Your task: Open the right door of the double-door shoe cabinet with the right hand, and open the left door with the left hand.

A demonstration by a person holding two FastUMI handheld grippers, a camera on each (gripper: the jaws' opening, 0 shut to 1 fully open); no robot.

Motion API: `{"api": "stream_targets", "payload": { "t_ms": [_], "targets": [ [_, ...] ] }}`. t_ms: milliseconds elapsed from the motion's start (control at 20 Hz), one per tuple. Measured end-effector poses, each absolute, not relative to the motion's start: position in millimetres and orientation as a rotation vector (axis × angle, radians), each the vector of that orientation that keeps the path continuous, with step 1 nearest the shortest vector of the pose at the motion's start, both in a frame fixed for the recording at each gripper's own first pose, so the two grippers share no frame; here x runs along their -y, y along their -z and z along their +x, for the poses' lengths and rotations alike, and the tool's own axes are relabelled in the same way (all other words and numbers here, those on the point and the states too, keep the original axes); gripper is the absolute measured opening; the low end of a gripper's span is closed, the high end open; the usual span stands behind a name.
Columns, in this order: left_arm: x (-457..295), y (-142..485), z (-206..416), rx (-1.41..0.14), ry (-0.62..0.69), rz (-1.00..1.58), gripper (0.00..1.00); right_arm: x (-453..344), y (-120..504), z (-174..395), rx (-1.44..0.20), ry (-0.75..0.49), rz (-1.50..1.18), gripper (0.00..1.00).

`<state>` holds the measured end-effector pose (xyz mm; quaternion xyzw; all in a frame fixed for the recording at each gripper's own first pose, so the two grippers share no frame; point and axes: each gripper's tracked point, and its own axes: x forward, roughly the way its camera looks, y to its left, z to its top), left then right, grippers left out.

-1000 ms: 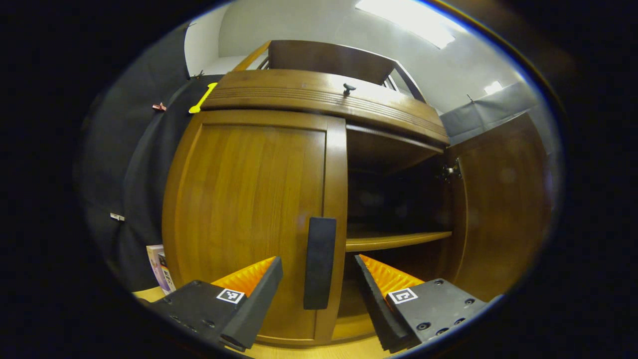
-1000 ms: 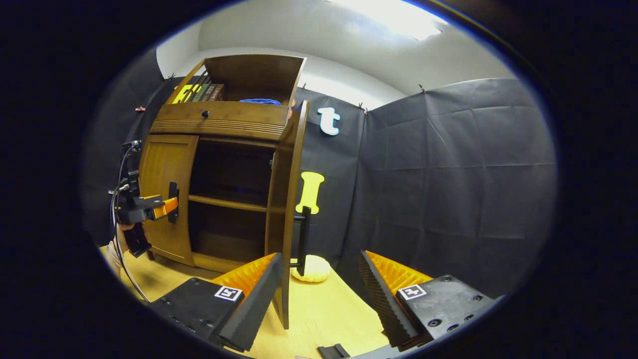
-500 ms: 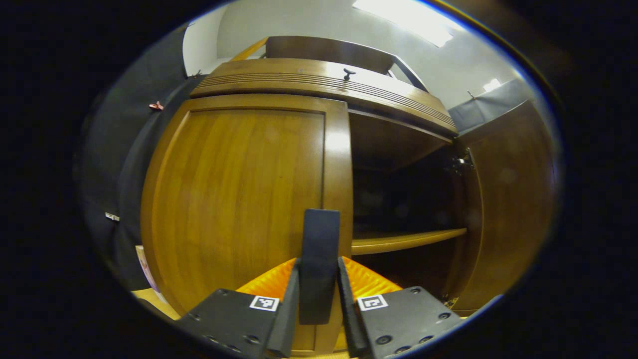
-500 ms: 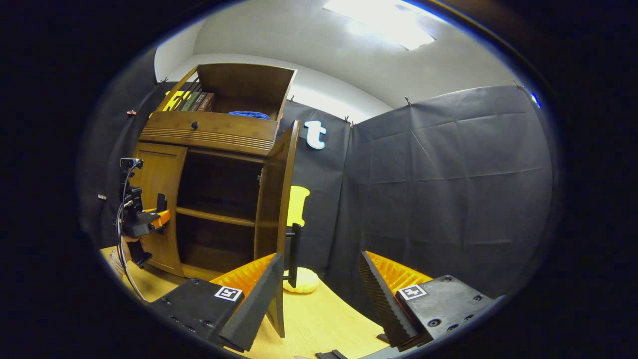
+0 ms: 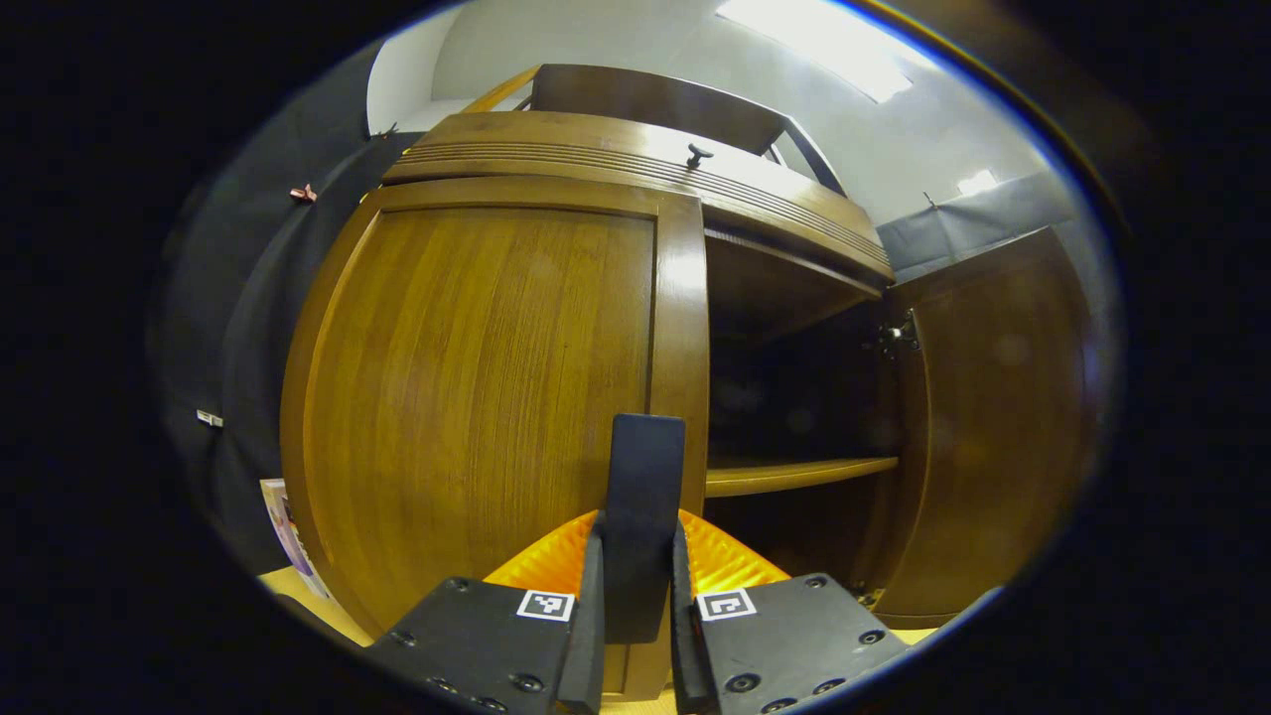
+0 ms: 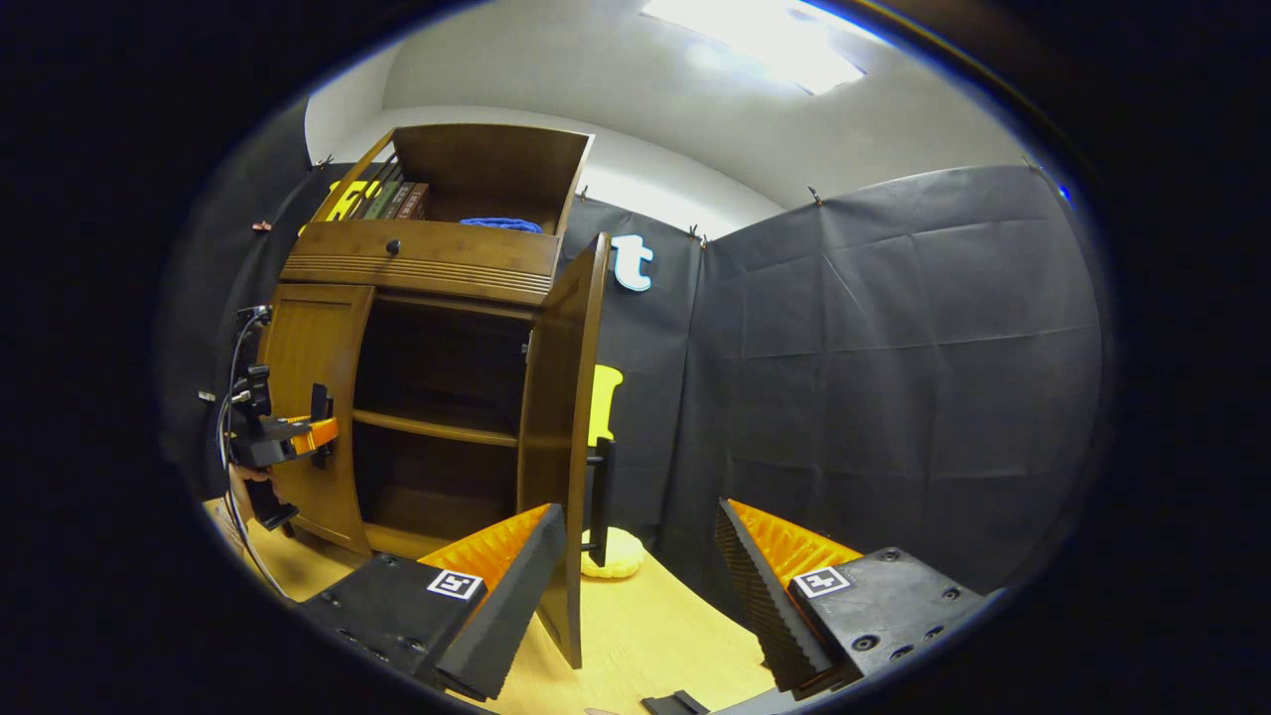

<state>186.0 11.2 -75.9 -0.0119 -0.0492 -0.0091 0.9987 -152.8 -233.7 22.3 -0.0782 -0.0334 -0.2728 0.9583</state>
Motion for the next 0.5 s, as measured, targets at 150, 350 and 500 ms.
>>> {"api": "stream_targets", "payload": {
  "t_ms": [150,350,500],
  "targets": [
    [-11,74,160,0.085,0.061,-0.041,0.31,218,-26,-147,0.085,0.524,-0.133,0.97],
    [-16,69,121,0.072,0.112,-0.059,0.31,195,-29,-138,0.096,0.475,-0.124,0.97],
    [-24,65,93,0.075,0.112,-0.044,0.31,177,-29,-133,0.107,0.435,-0.125,0.97]
  ]
}}
